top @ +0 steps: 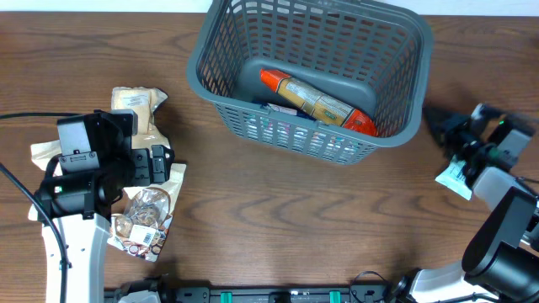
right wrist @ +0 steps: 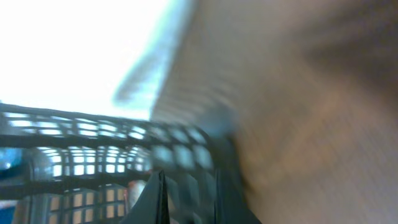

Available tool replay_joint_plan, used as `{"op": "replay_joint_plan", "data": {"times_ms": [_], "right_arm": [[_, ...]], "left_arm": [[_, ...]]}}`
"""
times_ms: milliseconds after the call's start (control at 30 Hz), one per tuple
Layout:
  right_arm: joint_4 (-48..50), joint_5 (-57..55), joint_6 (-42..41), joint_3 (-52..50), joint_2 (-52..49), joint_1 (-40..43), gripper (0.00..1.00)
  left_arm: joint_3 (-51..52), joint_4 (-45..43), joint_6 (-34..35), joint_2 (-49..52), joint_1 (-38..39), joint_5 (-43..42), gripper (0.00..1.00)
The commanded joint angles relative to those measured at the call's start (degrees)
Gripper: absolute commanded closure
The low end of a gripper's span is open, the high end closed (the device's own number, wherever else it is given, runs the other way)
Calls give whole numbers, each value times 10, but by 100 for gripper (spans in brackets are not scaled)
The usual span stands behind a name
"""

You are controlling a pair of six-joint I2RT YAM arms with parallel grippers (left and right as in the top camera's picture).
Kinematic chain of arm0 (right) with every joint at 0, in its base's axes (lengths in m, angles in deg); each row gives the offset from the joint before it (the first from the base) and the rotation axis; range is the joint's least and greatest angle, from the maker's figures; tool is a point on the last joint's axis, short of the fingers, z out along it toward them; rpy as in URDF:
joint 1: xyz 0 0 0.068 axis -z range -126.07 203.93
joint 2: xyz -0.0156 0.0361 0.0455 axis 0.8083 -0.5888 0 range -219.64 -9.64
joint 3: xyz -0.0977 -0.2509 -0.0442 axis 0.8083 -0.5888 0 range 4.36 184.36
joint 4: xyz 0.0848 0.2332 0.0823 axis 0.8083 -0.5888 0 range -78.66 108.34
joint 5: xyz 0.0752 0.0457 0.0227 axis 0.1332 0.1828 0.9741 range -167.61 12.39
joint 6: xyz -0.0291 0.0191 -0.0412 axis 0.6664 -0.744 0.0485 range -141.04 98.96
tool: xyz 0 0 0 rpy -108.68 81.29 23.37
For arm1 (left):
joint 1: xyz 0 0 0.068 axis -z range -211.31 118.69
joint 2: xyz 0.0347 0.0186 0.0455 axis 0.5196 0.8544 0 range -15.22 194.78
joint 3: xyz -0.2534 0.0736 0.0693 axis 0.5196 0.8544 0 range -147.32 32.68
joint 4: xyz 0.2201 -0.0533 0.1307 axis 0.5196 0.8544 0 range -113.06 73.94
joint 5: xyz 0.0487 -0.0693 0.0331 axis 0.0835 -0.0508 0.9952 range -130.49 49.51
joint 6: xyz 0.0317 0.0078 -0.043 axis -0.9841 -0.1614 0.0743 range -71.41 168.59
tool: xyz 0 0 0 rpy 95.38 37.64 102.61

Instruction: Pack container

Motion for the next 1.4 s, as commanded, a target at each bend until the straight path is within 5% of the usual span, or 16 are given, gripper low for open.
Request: {"op": "replay_joint_plan", "data": {"times_ms": [0, 367, 533, 600, 633, 700, 833, 1367], "right_arm": [[33, 71, 34, 65, -3, 2, 99], [-11, 292, 96, 294, -3, 21, 95], [30, 393, 30, 355, -1, 37, 73], [106, 393, -31, 374, 4, 36, 64], [159, 393, -70, 385, 5, 33, 50], [267, 390, -152, 415, 5, 25, 37], [388, 392, -255, 492, 5, 12, 26], [360, 352, -296, 547, 5, 19, 21]], "left_arm": [[-2, -1, 5, 0, -2, 1, 1], [-2, -1, 5, 0, -2, 1, 1], [-2, -2, 5, 0, -2, 1, 1], [-2, -3, 5, 0, -2, 1, 1], [-2, -3, 5, 0, -2, 1, 1], [-2, -3, 5, 0, -2, 1, 1], [-2, -2, 5, 0, -2, 1, 1], [-2, 4, 5, 0, -2, 1, 1]]}}
